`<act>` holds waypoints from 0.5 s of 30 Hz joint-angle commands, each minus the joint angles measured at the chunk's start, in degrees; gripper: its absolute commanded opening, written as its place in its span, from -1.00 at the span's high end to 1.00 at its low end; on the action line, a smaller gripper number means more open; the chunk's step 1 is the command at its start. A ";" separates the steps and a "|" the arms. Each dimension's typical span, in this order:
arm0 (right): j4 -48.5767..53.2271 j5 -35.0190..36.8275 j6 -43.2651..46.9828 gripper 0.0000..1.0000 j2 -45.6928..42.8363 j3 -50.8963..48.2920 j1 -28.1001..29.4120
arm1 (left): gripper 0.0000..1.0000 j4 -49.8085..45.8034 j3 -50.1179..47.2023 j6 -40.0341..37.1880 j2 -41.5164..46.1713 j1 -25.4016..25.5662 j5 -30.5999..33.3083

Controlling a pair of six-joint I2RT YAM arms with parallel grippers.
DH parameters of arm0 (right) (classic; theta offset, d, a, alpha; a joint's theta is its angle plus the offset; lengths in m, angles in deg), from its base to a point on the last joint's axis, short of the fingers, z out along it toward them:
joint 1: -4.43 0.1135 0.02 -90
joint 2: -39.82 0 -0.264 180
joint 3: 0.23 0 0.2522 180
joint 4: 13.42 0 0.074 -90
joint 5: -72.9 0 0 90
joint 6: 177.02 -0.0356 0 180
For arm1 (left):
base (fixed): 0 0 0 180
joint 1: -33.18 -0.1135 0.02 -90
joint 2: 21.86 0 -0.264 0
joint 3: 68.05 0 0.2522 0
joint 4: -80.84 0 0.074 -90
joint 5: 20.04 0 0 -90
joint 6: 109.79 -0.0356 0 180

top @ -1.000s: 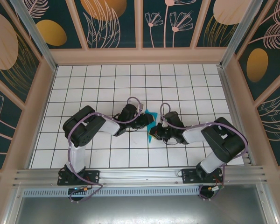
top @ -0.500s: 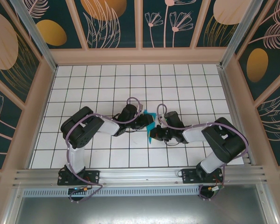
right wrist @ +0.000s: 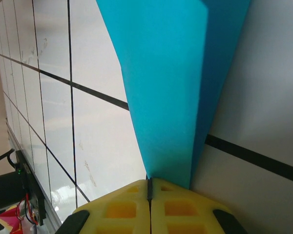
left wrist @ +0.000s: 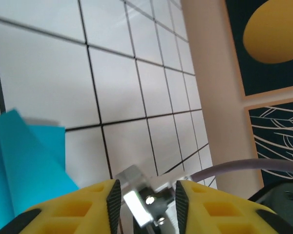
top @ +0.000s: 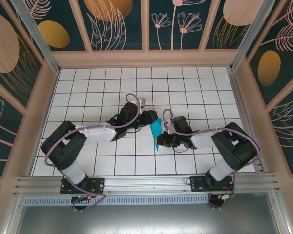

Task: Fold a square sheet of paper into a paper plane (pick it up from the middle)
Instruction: Fold the wing for the fifth time at the center of the table.

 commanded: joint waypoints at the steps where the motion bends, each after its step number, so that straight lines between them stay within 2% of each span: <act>1: 8.07 -2.42 2.28 0.83 2.19 -0.81 -0.09 | 0.36 -4.00 -0.65 -2.54 -2.09 0.38 1.04; 9: 8.83 -1.73 2.37 0.82 3.48 -0.36 -0.10 | 0.46 2.43 -1.50 -0.72 -7.87 0.39 -4.73; 15: 9.25 -1.29 2.37 0.83 4.06 -0.07 -0.15 | 0.46 3.47 -0.89 -1.04 -11.07 0.35 -5.76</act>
